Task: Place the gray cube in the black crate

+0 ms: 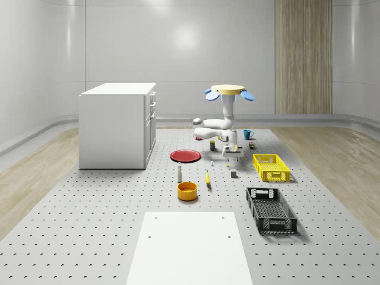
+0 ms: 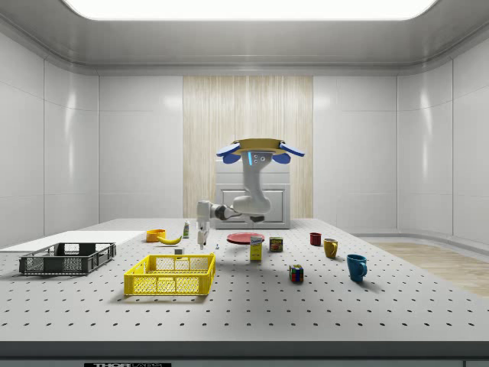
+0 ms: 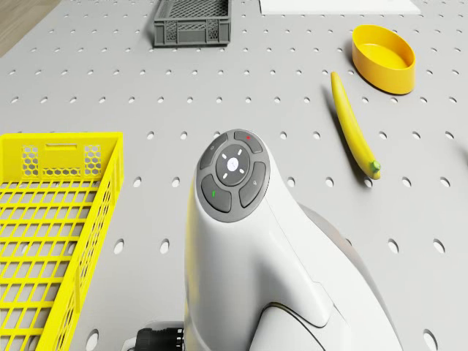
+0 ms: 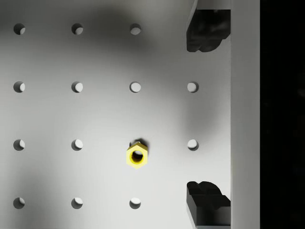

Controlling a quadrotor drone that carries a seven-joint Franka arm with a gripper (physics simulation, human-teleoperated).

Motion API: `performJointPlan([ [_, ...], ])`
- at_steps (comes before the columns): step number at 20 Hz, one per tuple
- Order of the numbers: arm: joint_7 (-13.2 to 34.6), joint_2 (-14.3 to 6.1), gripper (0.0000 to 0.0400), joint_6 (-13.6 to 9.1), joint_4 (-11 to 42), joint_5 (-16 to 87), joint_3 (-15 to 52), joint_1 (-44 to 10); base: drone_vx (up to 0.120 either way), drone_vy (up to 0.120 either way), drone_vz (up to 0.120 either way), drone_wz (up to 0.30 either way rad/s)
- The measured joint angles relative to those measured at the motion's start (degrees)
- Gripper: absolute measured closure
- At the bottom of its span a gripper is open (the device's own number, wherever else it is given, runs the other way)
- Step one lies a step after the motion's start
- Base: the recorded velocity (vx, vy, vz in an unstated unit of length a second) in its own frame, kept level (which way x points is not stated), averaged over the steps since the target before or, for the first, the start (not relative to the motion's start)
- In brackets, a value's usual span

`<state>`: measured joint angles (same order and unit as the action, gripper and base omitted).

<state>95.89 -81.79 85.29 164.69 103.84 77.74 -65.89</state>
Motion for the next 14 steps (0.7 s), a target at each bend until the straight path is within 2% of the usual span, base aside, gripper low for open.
performJointPlan([
  [2, 0.1, -0.3, 0.0000, 0.3, 0.0, -0.1, 0.0, -0.1, 0.120, 0.000, 0.000, 0.000],
  [5, 0.1, -0.7, 0.0000, 0.6, 0.0, -0.3, 0.1, -0.2, 0.120, -0.067, 0.000, 0.000],
  [11, 0.3, -1.4, 0.0000, 1.3, -0.1, -0.6, 0.2, -0.3, 0.120, 0.000, 0.000, 0.000],
  [14, 0.3, -1.7, 0.0000, 1.6, -0.1, -0.7, 0.3, -0.4, 0.120, -0.040, 0.000, 0.000],
])
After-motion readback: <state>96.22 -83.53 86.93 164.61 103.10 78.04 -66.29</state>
